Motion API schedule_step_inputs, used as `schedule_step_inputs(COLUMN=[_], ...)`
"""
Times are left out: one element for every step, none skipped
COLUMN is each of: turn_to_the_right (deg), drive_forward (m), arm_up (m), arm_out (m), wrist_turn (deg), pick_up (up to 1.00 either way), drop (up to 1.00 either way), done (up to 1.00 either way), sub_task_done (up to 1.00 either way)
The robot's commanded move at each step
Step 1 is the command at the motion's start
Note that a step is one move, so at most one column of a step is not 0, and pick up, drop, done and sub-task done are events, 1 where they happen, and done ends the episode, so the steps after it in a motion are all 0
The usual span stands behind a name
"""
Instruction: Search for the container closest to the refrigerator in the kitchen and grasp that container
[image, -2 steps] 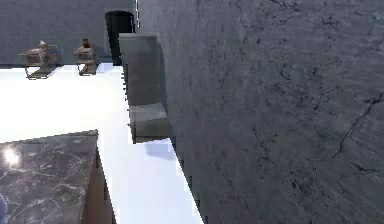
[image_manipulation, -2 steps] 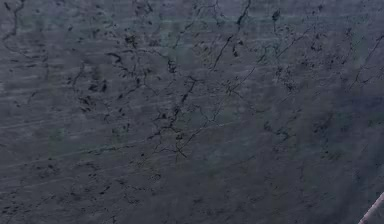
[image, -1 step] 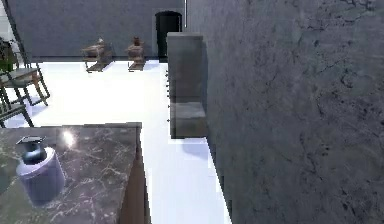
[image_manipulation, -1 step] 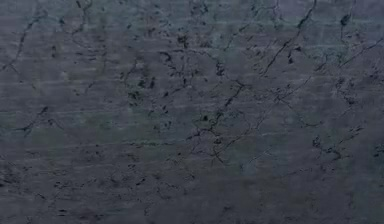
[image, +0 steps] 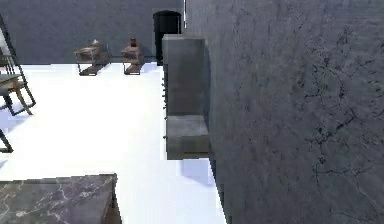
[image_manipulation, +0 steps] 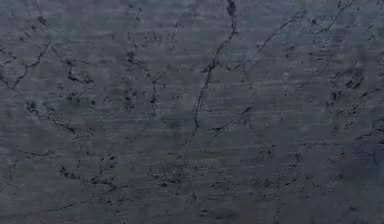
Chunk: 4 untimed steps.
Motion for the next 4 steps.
schedule_step_inputs(turn_to_the_right=[-15.0,0.0,-3.0,0.0], drive_forward=[0.0,0.8,0.0,0.55], arm_up=[0.0,0.0,0.0,0.0], arm_out=[0.0,0.0,0.0,0.0], wrist_turn=[0.0,0.0,0.0,0.0], pick_up=[0.0,0.0,0.0,0.0], drop=[0.0,0.0,0.0,0.0], done=[0.0,0.0,0.0,0.0], sub_task_done=[0.0,0.0,0.0,0.0])
